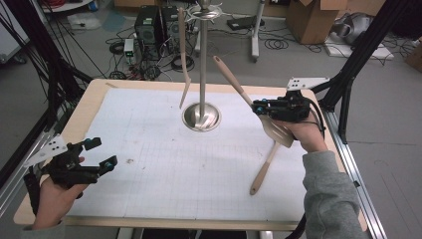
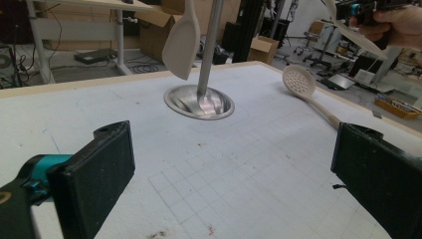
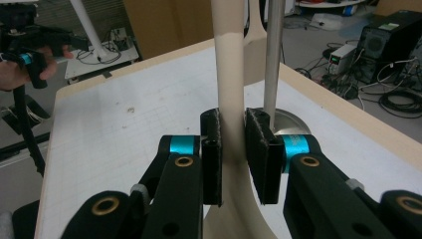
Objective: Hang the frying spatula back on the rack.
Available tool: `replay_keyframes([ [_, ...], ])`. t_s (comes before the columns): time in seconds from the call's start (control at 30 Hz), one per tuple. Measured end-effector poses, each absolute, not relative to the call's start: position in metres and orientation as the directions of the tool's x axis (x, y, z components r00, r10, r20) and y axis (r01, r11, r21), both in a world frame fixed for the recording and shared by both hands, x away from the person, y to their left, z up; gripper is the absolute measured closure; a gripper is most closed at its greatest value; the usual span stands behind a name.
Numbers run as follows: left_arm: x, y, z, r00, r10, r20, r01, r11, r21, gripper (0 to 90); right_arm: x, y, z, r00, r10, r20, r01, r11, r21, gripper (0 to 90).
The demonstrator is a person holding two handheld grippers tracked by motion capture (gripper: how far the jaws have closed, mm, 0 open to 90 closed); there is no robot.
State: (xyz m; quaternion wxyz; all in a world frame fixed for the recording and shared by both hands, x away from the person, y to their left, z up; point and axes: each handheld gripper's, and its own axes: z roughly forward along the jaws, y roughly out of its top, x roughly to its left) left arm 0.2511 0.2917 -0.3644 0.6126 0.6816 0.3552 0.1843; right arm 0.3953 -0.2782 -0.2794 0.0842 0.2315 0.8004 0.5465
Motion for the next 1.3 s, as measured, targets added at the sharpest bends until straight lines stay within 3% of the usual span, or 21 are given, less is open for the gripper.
replay_keyframes([
  [1.3,0.255,0.302,-0.372,0.660,0.720,-0.214,0.286,0.023,0.958,3.9,0.423,-0.294,-0.231,-0.859,0.499,0.113,0.244,0.206,0.948,77.7],
])
